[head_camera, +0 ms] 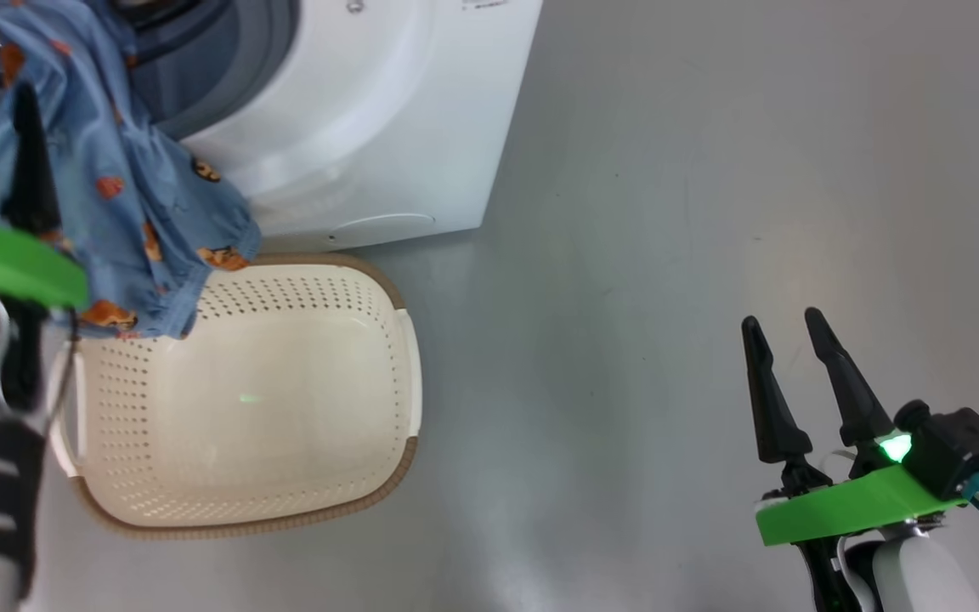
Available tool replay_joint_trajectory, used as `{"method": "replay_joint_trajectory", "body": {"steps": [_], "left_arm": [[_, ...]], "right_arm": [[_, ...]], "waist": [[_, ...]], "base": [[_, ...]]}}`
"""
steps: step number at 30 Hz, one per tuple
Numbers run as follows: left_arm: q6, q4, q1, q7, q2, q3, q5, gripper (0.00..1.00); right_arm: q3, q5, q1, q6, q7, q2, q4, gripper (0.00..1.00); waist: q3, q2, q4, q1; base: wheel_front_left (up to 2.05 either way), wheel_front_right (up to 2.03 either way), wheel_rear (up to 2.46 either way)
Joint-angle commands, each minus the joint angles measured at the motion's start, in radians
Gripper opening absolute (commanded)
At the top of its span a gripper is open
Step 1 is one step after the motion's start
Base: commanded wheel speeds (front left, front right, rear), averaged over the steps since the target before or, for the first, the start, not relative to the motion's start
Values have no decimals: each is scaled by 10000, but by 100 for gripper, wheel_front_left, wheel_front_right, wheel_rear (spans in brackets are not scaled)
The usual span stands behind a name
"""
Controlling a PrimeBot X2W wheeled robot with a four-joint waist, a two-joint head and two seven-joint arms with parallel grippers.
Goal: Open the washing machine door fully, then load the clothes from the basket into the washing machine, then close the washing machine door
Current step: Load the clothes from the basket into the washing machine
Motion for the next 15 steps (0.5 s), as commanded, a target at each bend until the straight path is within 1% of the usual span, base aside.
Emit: {"method": "replay_joint_trajectory", "body": {"steps": [1, 3, 9, 15], "left_arm": [[-15, -684, 698, -53, 325, 499, 249, 100], [-15, -905, 966, -53, 231, 668, 283, 100], [-15, -2189, 2604, -53, -230, 1314, 551, 100], [-15, -3112, 4182, -53, -649, 1900, 826, 100]], "right_arm": [[146, -120, 328, 62, -48, -42, -263, 100], [122, -126, 352, 62, -48, -57, -279, 100], [53, -146, 463, 62, -48, -151, -301, 100], [52, -129, 587, 62, -48, -288, -270, 100]], "waist": [[-126, 0, 158, 0], [-150, 0, 200, 0], [-314, 0, 356, 0], [-503, 0, 448, 0]], "base": [[0, 0, 0], [0, 0, 0], [0, 0, 0], [0, 0, 0]]}}
